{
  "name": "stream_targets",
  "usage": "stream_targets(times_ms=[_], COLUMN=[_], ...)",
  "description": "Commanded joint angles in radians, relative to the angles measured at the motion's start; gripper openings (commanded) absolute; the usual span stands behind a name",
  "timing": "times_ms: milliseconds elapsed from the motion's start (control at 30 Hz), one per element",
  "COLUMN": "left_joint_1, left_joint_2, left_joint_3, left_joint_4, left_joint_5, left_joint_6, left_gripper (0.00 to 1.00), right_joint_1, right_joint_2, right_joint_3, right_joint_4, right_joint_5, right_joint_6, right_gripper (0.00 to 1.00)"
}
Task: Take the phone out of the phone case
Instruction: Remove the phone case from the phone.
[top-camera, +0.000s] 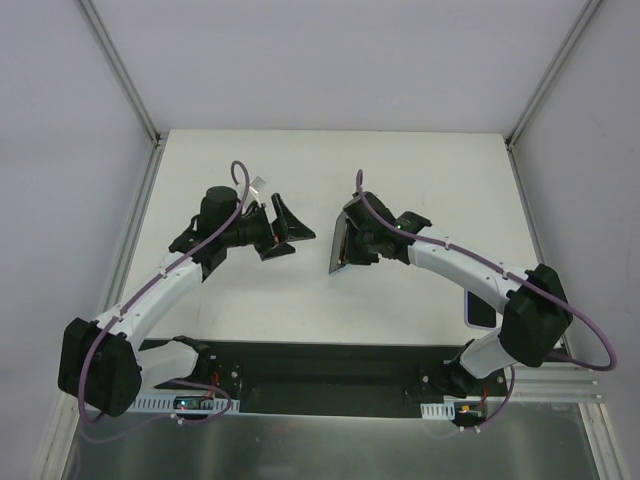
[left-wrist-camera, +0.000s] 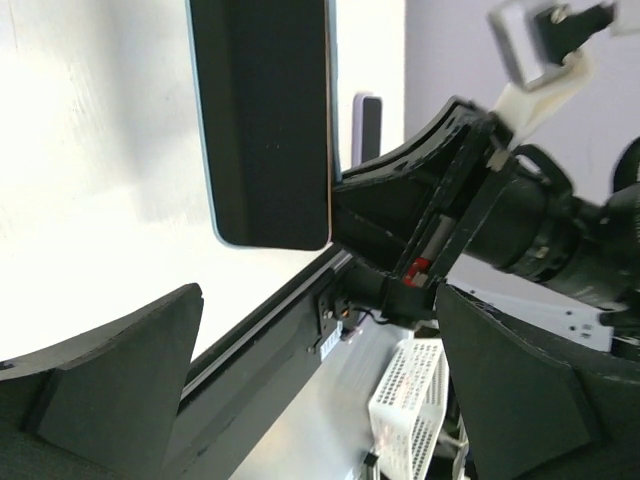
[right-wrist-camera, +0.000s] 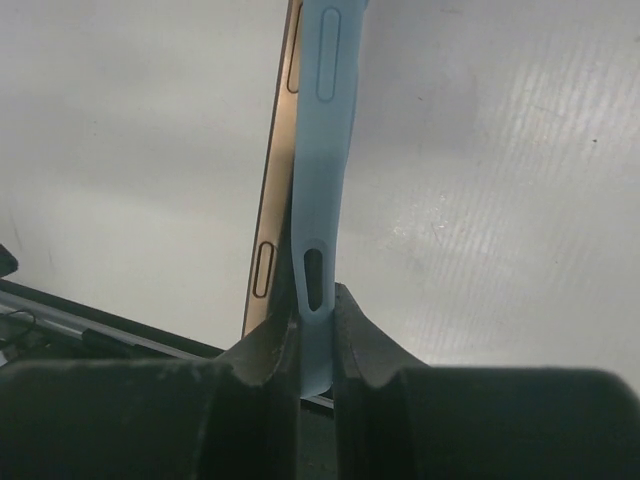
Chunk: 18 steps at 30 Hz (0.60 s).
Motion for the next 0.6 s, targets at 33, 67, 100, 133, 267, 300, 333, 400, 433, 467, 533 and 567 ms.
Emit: stream_targets(times_ms=[33,67,100,133,267,300,333,400,433,467,533,567], left_joint_1=[-0.084,-0.107,-0.119,-0.136,-0.214,-0.246,-0.257,-0.288,-0.295,-0.297,-0.298,-0.300], left_joint_2=[0.045,0.053,0.065,0.074,0.107,0.116,0.120,0.137,0.143,0.154,0.183,0.192], left_joint_3=[0.026,0.025,0.025,0.025,0.034,0.035,0.040,0.049,0.060,0.066,0.080,0.084], left_joint_4=[-0.068,-0.072,-0.074,-0.075,-0.078,-0.080,-0.081,-0.081,-0.083,-0.081,-0.083,-0.081], left_joint_5=[-0.103,-0.121,-0.126,-0.131,-0.183,-0.216,-0.230,-0.267,-0.275,-0.281,-0.286,-0.286], left_joint_6=[0.084,0.088,0.101,0.107,0.139,0.156,0.163,0.180,0.185,0.188,0.190,0.191], left_gripper=[0.99,0.99,0.98,0.98,0.92,0.92,0.92,0.91,0.90,0.89,0.88,0.87], right_joint_1=[-0.001,-0.001,-0.001,-0.001,-0.001,-0.001,-0.001,-0.001,-0.001,0.000,-0.001,-0.001], right_joint_2=[-0.009,-0.008,-0.009,-0.008,0.015,0.020,0.029,0.037,0.038,0.038,0.040,0.040], right_joint_3=[0.062,0.062,0.062,0.063,0.075,0.077,0.082,0.091,0.091,0.092,0.094,0.092], right_joint_4=[-0.025,-0.028,-0.030,-0.030,-0.036,-0.036,-0.039,-0.038,-0.035,-0.035,-0.030,-0.031], right_joint_5=[0.052,0.052,0.052,0.049,0.027,0.021,0.007,-0.011,-0.022,-0.025,-0.037,-0.042], right_joint_6=[0.010,0.009,0.009,0.007,0.009,0.009,0.007,0.002,0.002,0.001,-0.008,-0.010], right_gripper=[0.01,0.01,0.01,0.01,0.01,0.02,0.01,0.01,0.01,0.01,0.01,0.01])
